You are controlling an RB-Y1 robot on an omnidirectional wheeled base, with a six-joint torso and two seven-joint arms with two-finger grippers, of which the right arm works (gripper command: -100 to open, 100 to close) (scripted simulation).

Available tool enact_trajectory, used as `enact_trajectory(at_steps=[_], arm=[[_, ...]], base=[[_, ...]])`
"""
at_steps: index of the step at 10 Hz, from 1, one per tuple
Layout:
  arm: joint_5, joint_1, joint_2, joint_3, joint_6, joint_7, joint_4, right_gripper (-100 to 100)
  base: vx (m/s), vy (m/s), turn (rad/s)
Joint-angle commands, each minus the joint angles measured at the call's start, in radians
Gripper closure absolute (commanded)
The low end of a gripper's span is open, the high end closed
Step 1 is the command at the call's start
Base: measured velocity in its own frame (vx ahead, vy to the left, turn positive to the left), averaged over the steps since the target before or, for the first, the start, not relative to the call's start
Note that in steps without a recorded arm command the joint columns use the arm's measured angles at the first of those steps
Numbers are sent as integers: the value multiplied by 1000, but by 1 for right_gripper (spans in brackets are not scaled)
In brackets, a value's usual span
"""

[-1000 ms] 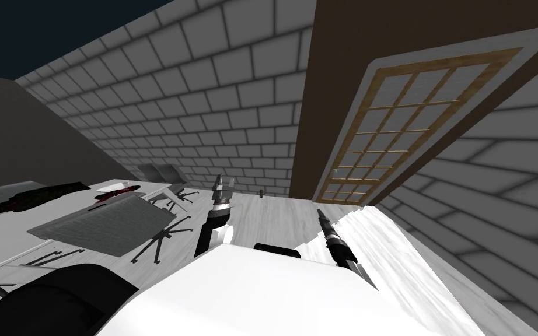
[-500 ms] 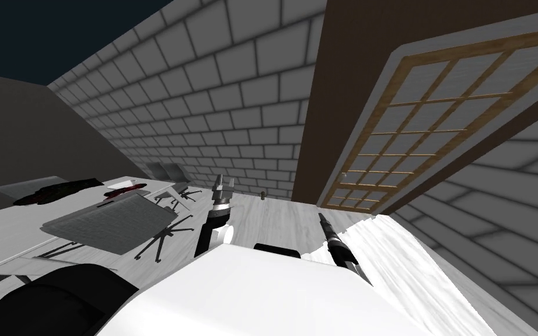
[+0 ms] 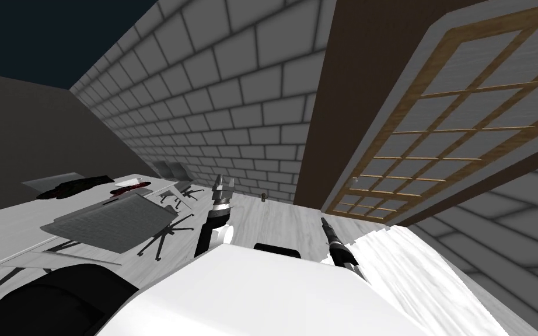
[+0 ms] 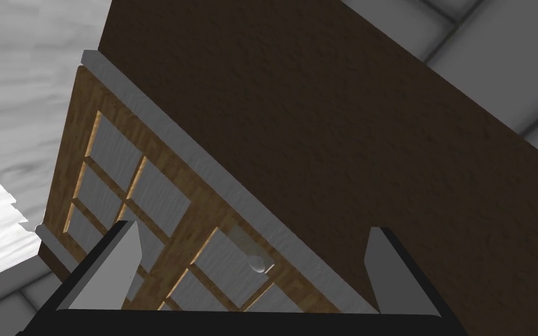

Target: Pull the door open

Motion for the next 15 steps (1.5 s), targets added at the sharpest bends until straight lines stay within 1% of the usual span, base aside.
enact_trajectory(at_steps=[1,2,3,5,6,10,11,13,14,15], arm=[[29,-9,5,-1,17,-10,25,-100],[52,-12,2,2,37,-20,41,-100],[60,-13,2,2,44,-24,47,-100],[109,-19,-2,6,84,-46,79,-100],[117,-20,-3,7,91,-50,84,-100],[182,-30,-7,12,145,-79,126,-100],[206,-33,-8,15,165,-90,142,-100],[239,-38,-10,17,192,-105,164,-100],[263,-41,-12,19,212,-116,179,-100],[271,-42,-12,20,218,-120,184,-100]], base=[[96,-43,62],[125,-40,118],[123,-49,77],[138,-69,128],[125,-95,69],[86,-98,86],[102,-134,98],[140,-103,106],[120,-117,109],[86,-117,84]])
